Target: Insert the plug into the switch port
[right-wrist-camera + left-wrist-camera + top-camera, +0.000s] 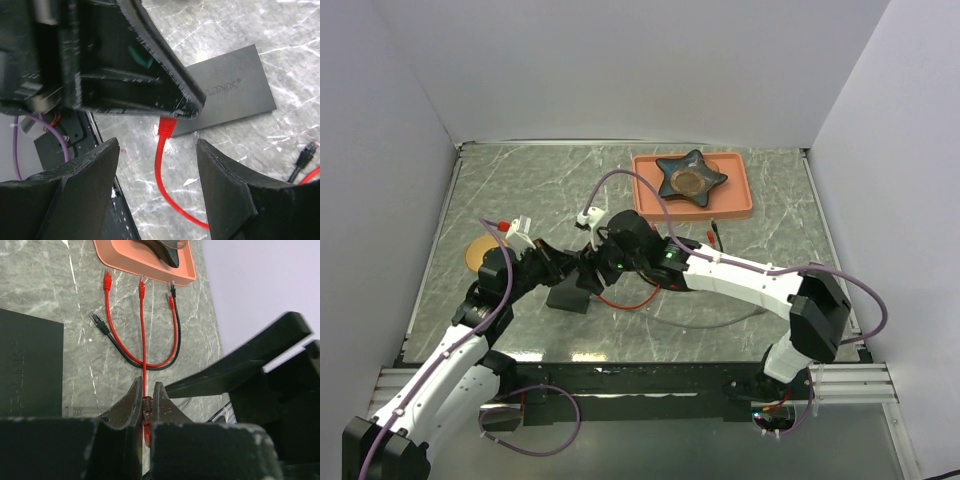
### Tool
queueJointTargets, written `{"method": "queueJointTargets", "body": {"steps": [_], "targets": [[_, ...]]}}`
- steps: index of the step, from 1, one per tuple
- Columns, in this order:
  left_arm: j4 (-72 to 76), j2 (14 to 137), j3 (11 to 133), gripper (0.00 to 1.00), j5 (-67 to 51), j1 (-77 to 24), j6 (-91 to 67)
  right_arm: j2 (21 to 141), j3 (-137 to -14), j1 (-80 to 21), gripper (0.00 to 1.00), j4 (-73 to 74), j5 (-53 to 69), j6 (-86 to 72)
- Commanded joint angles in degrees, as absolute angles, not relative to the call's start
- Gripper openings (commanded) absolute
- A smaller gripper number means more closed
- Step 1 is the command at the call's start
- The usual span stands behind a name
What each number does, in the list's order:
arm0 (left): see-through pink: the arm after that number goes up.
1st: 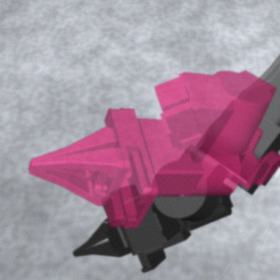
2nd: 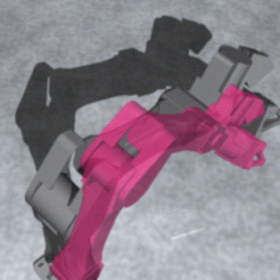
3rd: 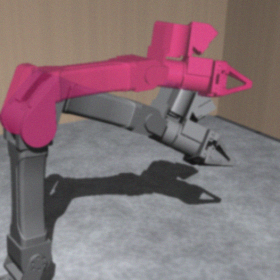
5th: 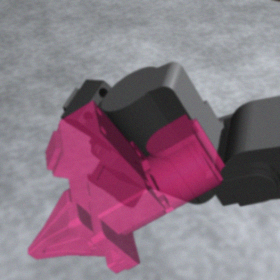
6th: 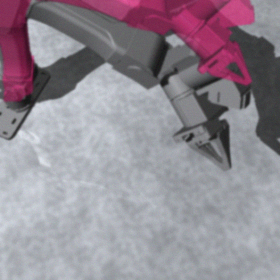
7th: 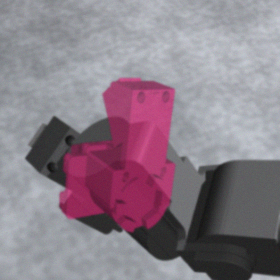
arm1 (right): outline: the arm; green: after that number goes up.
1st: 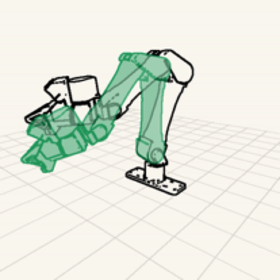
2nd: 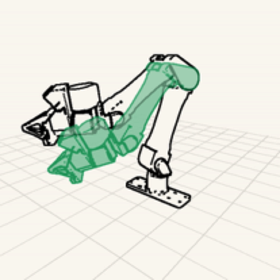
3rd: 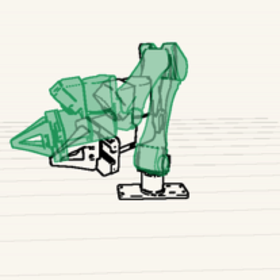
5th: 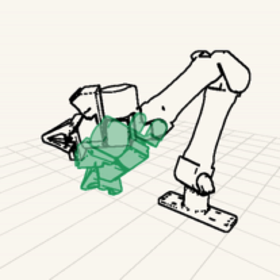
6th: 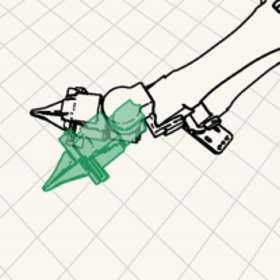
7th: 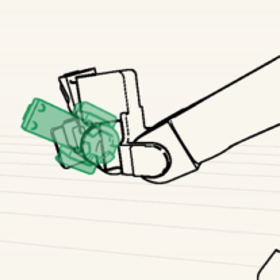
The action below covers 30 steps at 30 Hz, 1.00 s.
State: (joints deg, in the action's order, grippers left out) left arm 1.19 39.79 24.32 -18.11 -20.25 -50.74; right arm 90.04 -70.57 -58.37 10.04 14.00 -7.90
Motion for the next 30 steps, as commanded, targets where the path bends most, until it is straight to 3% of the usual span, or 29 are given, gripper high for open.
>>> {"method": "queueJointTargets", "body": {"steps": [1,8,12,14,18,19,25,27,29,30], "targets": [[1.58,38.32,25.49,0.01,-17.76,-20.57,-50.54,92.81,-74.35,-58.62,0.71,8.7,13.36,-9.4],[0.88,37.97,25.84,0.01,-17.4,-20.57,-50.36,92.64,-73.48,-58.54,0.63,7.29,8.71,-12.21],[0.97,37.88,25.66,0.01,-17.32,-20.57,-50.62,92.46,-73.65,-58.54,0.49,7.21,7.12,-13.53],[0.88,37.88,25.66,0.01,-17.31,-20.57,-50.45,92.29,-73.39,-58.62,0.49,6.42,7.12,-13.71],[0.7,38.06,25.75,0.01,-17.4,-20.57,-50.45,92.28,-73.21,-58.62,0.08,6.24,5.98,-15.03],[0.7,38.14,25.84,0.01,-17.4,-20.65,-50.45,92.55,-73.47,-58.62,0.02,6.41,5.8,-15.03],[0.35,38.23,25.84,0.07,-16.61,-20.57,-50.1,91.5,-72.43,-58.62,0.0,6.59,4.92,-14.24],[0.17,37.88,25.93,0.35,-15.3,-20.57,-50.01,90.88,-71.63,-58.71,0.0,6.59,4.75,-13.19],[-2.71,37.18,26.8,0.75,-13.28,-20.57,-50.45,89.65,-70.23,-58.62,0.0,6.59,5.01,-12.22],[-5.33,36.83,27.24,0.8,-10.4,-20.57,-50.8,88.69,-69.7,-58.62,0.0,6.5,5.01,-11.43]]}}
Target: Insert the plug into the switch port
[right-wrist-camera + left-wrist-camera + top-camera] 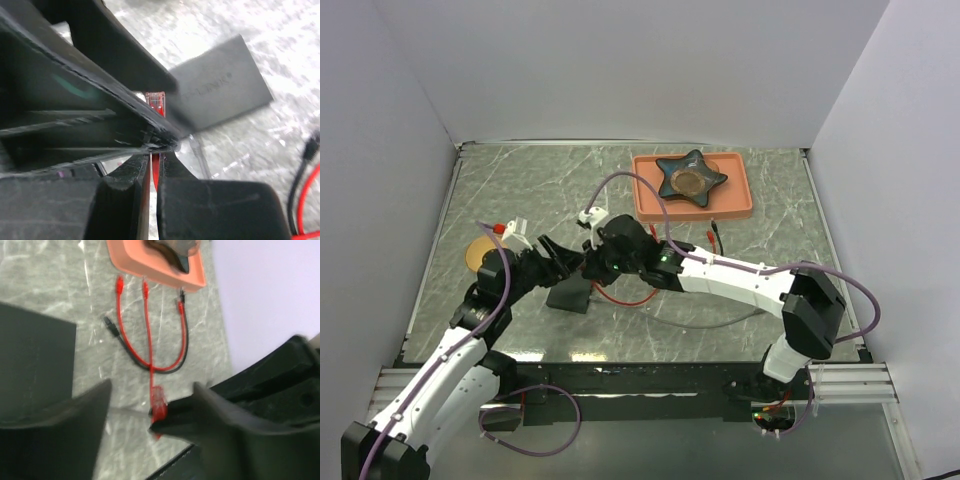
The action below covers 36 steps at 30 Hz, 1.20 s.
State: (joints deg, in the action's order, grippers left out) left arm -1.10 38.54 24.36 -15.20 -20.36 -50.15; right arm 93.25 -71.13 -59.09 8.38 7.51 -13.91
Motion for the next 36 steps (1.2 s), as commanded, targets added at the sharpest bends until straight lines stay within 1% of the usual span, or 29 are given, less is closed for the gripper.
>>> {"method": "queueJointTargets", "body": {"steps": [1,5,7,14,17,21,24,25,28,29,32,36], "targets": [[-6.67,36.13,27.94,0.85,-8.98,-20.57,-51.32,88.16,-68.39,-58.8,0.0,6.16,5.27,-10.99],[-9.75,32.97,28.04,0.93,-4.23,-20.57,-52.38,86.14,-65.66,-58.98,0.0,5.54,4.75,-8.88],[-10.28,30.95,27.6,0.96,-2.47,-20.57,-52.99,85.43,-64.96,-59.24,0.0,5.71,4.4,-8.61],[-8.97,27.25,26.37,0.96,-2.28,-20.57,-53.17,83.59,-63.02,-59.59,0.0,5.63,4.22,-6.69],[-8.09,26.63,26.1,0.96,-3.25,-20.57,-52.47,81.66,-61.0,-59.5,0.0,4.49,6.58,-5.11],[-7.56,25.93,25.67,0.96,-3.6,-20.57,-51.68,75.43,-55.13,-59.5,0.0,0.18,14.83,-1.76],[-7.47,25.75,25.4,0.96,-3.25,-20.57,-51.15,70.95,-52.48,-58.45,0.0,-2.45,25.89,-0.53],[-7.38,25.66,25.31,0.95,-3.08,-20.57,-50.98,69.88,-51.77,-57.66,0.0,-3.16,32.8,-0.53],[-6.68,26.01,24.7,0.95,-3.6,-20.57,-51.33,66.8,-50.19,-54.68,0.0,-5.87,41.72,-2.36],[-6.33,26.1,24.52,0.95,-4.04,-20.57,-51.42,65.93,-49.84,-53.97,0.0,-6.58,46.53,-2.89],[-6.33,26.63,24.87,0.96,-3.87,-20.57,-51.15,65.22,-49.31,-51.86,0.0,-7.73,49.91,-3.96],[-5.36,26.89,24.7,0.95,-4.31,-20.57,-51.33,65.48,-49.75,-51.33,0.0,-5.72,48.78,-2.99]]}}
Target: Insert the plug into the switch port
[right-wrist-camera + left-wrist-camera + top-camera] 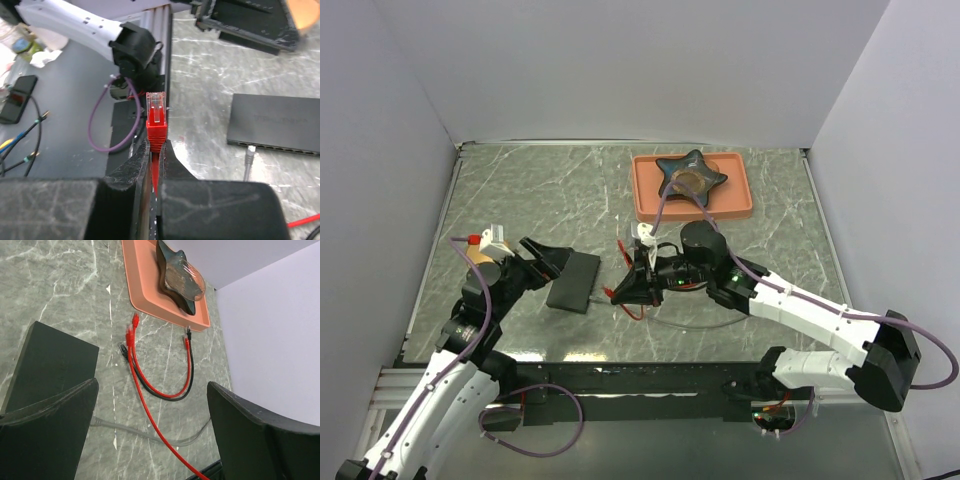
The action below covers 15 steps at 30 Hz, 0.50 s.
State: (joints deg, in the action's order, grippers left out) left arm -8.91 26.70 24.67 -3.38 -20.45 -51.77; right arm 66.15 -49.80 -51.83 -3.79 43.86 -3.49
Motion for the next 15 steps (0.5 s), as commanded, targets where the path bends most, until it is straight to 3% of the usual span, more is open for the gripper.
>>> {"method": "queueJointTargets", "body": {"steps": [1,5,15], "targets": [[-5.97,26.98,24.87,0.95,-4.05,-20.57,-51.33,65.65,-49.75,-51.24,0.0,-5.63,48.78,-2.64],[-7.47,26.63,25.31,0.95,-2.47,-20.57,-50.8,67.32,-50.8,-51.24,0.0,-2.39,42.57,-1.93],[-7.04,27.86,24.96,0.95,-1.49,-20.57,-50.54,61.09,-49.13,-51.42,0.0,2.72,3.11,-3.69]]}}
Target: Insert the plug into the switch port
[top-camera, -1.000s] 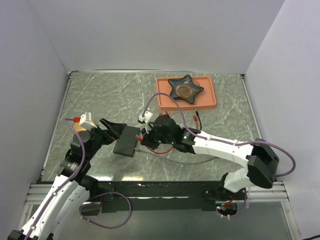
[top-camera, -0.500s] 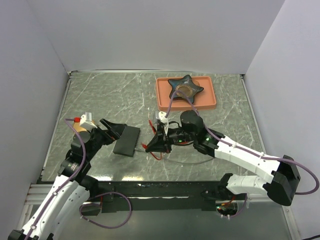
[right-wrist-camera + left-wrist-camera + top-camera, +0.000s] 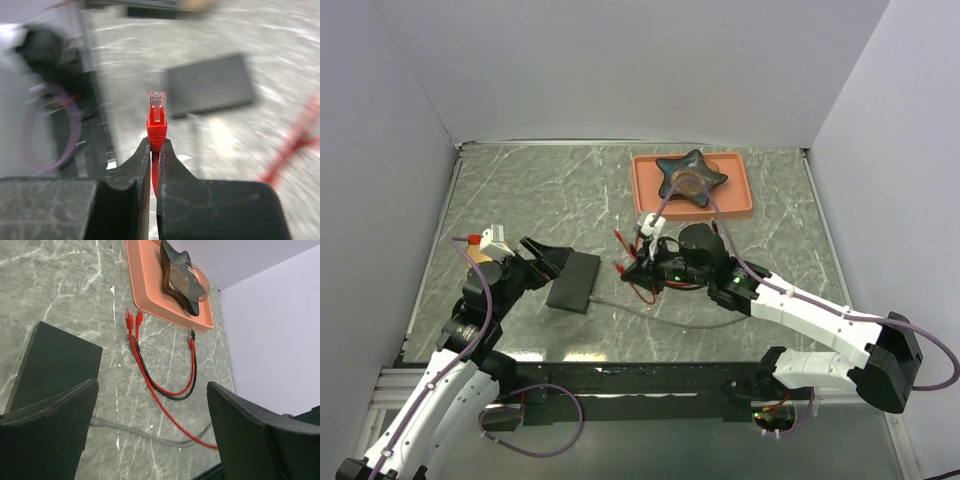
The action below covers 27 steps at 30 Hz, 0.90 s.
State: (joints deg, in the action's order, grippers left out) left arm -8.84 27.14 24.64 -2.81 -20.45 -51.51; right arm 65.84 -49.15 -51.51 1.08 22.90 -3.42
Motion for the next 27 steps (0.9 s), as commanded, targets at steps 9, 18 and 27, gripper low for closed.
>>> {"method": "queueJointTargets", "body": {"steps": [9,18,27], "targets": [[-6.33,31.2,24.43,0.95,-0.18,-20.65,-50.01,61.34,-49.39,-52.29,0.0,6.68,-11.6,1.23],[-8.0,42.97,25.93,0.95,4.04,-20.48,-50.28,82.77,-58.17,-56.86,0.0,11.76,-14.23,3.69],[-4.4,52.55,24.26,0.94,7.29,-20.21,-50.28,105.72,-73.12,-58.97,0.0,21.09,-11.96,2.72]]}}
